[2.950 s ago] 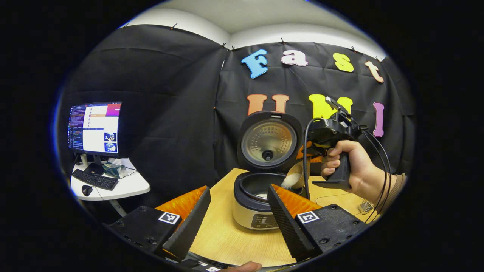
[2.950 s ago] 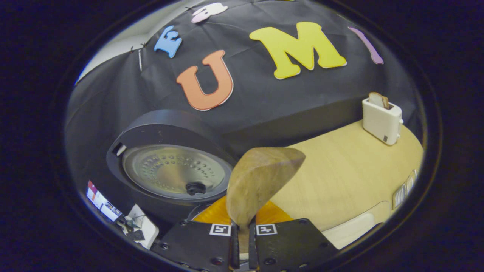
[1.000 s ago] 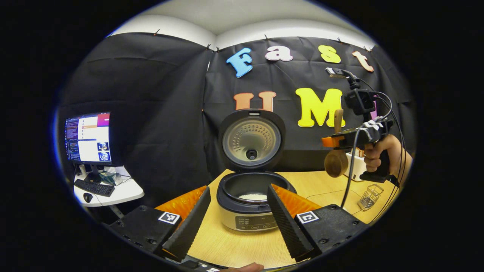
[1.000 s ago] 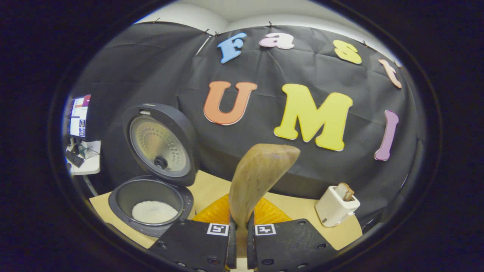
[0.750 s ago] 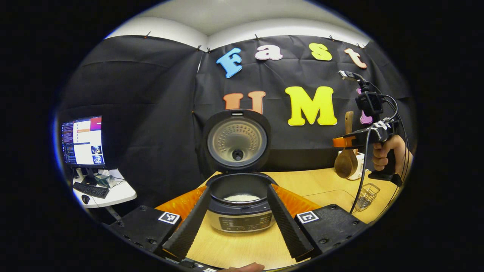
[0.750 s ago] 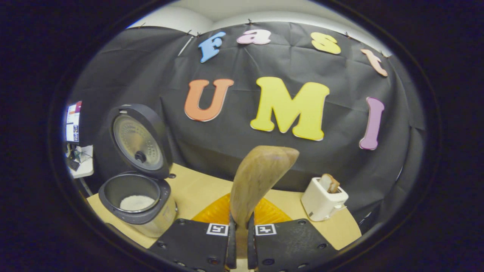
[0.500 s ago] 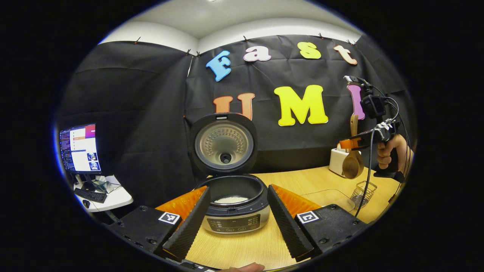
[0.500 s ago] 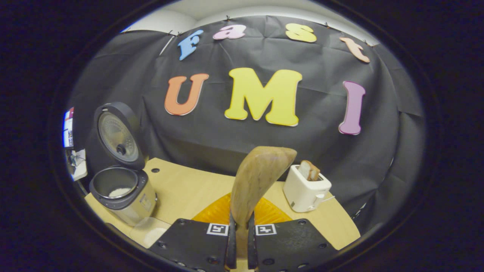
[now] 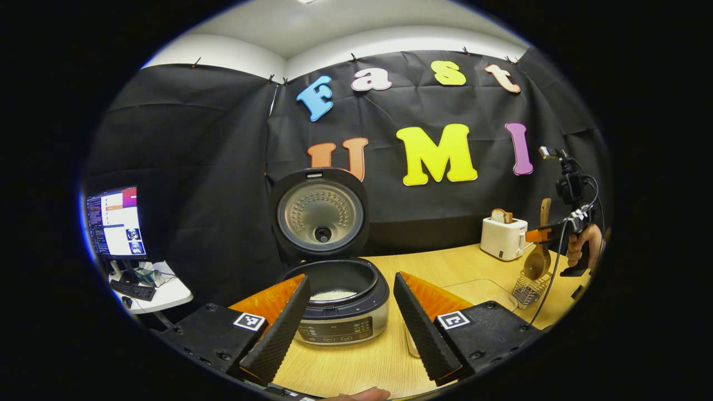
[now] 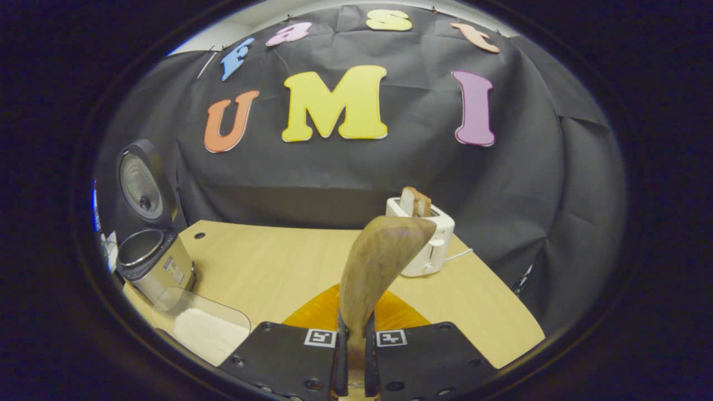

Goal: Close the left gripper, press the button to open the rice cooker; take a wooden spoon from the chopstick holder with the right hand, scoop a spoonful of rice and pour it into the rice cooker, then put the wooden spoon back into the chopstick holder.

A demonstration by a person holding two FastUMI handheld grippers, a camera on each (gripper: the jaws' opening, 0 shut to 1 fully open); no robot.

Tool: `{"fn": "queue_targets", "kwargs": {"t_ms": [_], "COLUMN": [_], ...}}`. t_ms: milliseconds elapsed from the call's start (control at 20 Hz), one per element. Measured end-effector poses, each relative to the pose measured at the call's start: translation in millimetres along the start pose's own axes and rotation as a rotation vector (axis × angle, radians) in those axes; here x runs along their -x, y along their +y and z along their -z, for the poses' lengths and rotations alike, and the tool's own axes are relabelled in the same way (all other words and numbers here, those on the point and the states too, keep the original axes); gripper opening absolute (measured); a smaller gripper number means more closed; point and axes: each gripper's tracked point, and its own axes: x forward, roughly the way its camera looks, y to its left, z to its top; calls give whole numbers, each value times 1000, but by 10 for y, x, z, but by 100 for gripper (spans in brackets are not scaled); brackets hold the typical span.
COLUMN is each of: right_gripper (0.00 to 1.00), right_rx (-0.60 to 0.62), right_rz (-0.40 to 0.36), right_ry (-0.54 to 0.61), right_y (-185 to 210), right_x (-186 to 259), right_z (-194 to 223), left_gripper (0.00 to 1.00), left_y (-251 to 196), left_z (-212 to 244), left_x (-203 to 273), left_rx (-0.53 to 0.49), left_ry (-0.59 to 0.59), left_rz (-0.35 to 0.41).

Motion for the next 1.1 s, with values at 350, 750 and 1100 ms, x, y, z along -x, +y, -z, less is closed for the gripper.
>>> {"fn": "queue_targets", "kwargs": {"t_ms": [350, 750, 1100], "right_gripper": [15, 54, 92], "right_rx": [-57, -45, -38], "right_rz": [-10, -7, 13], "right_ry": [57, -54, -87], "right_y": [-119, -176, -435], "right_x": [-203, -66, -11], "right_z": [481, 173, 205], "left_gripper": [96, 96, 96], "left_y": [52, 73, 178], "left_z": [18, -54, -241], "left_x": [-16, 16, 68], "left_rx": [28, 34, 54], "left_ry": [4, -3, -32], "left_rz": [-7, -49, -95]}}
